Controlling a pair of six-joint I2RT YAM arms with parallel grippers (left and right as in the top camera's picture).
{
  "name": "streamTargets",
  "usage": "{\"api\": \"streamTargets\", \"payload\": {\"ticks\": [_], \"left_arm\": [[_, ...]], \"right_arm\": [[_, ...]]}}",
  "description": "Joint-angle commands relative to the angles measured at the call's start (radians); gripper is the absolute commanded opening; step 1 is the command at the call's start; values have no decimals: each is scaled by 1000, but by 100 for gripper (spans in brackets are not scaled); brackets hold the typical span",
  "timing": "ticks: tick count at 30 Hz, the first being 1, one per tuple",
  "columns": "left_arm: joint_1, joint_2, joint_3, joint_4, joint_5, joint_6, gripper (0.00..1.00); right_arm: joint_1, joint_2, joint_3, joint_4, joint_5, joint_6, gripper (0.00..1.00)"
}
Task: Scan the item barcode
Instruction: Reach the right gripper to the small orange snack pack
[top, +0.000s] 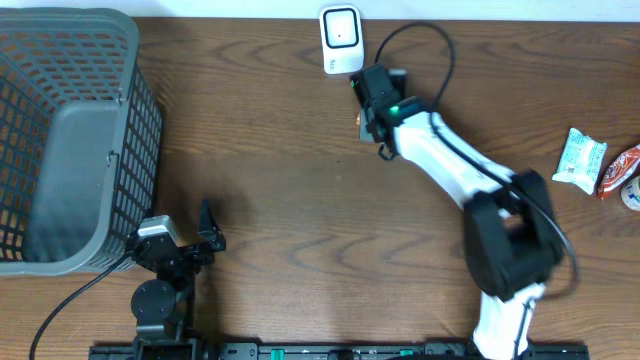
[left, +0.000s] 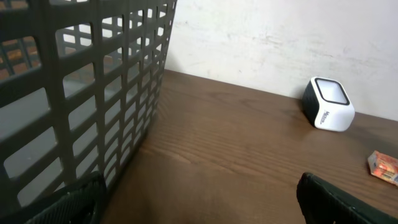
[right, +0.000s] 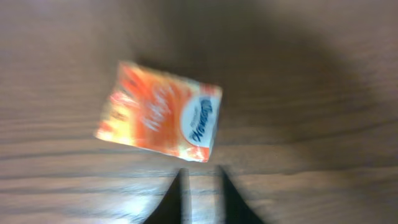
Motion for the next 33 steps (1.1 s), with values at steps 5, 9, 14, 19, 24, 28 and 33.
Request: {"api": "streamTargets", "payload": {"ticks": [5, 9, 14, 19, 24, 28, 33], "left_arm": [[-2, -6, -32, -16, -5, 13, 98], [-2, -6, -32, -16, -5, 13, 98], [-2, -6, -32, -16, -5, 13, 98], [-2, -6, -32, -16, -5, 13, 98], [-2, -6, -32, -16, -5, 13, 98], [-2, -6, -32, -16, -5, 13, 98], [-2, -6, -32, -16, -5, 13, 98]], "right_arm": [[-5, -188, 11, -17, -139, 84, 88], [-25, -127, 10, -66, -140, 177, 99], [-65, 2, 10, 23, -162, 190, 99], [-110, 98, 10, 124, -229, 190, 99], [-130, 140, 10, 203, -261, 191, 99], [-126, 146, 10, 240, -278, 190, 99], [-121, 179, 10, 265, -273, 174, 99]]}}
